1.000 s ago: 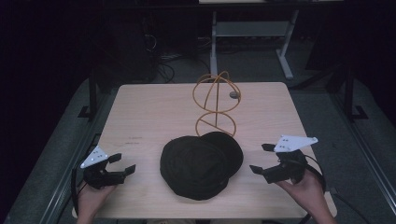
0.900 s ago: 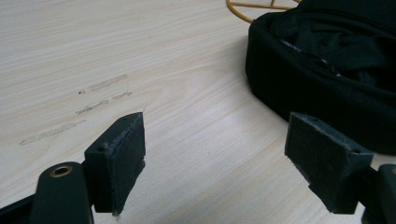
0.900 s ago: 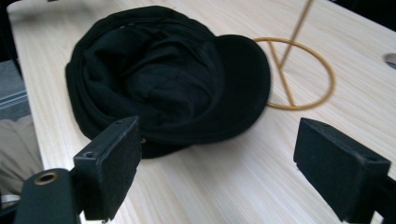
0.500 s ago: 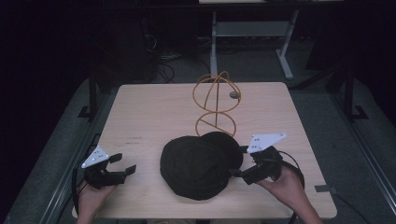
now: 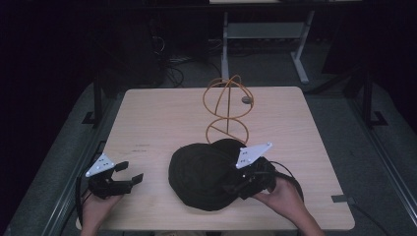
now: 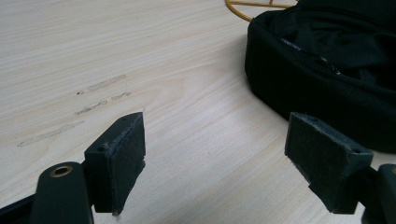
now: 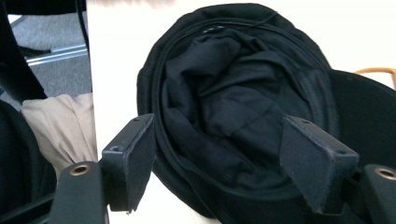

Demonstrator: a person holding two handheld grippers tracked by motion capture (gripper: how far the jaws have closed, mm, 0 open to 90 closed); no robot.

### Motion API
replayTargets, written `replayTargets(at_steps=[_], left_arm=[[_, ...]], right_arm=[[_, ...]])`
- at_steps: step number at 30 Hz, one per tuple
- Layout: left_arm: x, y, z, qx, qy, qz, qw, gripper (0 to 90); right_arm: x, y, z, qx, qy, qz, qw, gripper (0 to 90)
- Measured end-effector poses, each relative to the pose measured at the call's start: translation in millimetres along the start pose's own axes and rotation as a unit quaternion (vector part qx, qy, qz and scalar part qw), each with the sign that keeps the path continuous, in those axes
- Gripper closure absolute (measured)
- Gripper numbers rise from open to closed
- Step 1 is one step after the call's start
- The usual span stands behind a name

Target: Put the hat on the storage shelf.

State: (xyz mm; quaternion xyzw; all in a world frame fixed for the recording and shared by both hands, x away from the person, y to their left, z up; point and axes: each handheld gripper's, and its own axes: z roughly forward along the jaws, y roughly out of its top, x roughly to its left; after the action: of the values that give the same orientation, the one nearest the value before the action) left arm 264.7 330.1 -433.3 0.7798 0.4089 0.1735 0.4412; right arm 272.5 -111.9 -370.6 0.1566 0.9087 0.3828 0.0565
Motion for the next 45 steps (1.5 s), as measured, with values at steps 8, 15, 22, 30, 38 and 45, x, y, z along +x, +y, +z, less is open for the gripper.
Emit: replayTargets(at_steps=[8, 15, 22, 30, 38, 45], left_arm=[[-1.2, 0.8, -1.6, -0.007, 0.003, 0.0, 1.0, 19.9], [-0.4, 0.4, -1.0, -0.007, 0.001, 0.003, 1.0, 20.0], [-0.3, 0.9, -0.6, -0.005, -0.001, 0.005, 1.0, 20.1], [0.0, 0.8, -0.8, -0.006, 0.0, 0.003, 1.0, 20.1], [0.0, 0.7, -0.5, -0.007, -0.002, 0.005, 1.0, 20.2], [-0.3, 0.9, -0.6, -0.006, -0.005, 0.007, 1.0, 20.1]], right_arm=[[9.2, 11.0, 17.4, 0.013, 0.02, -0.006, 0.9997, 30.6], [15.9, 20.2, 36.7, 0.028, 0.032, -0.017, 0.9989, 36.1], [21.5, 24.5, 56.2, 0.038, 0.057, -0.025, 0.9974, 47.8], [27.3, 26.9, 70.3, 0.064, 0.074, -0.031, 0.9947, 57.0], [30.0, 26.5, 82.7, 0.089, 0.075, -0.034, 0.9926, 66.2], [31.9, 25.6, 93.7, 0.107, 0.067, -0.041, 0.9911, 68.7]])
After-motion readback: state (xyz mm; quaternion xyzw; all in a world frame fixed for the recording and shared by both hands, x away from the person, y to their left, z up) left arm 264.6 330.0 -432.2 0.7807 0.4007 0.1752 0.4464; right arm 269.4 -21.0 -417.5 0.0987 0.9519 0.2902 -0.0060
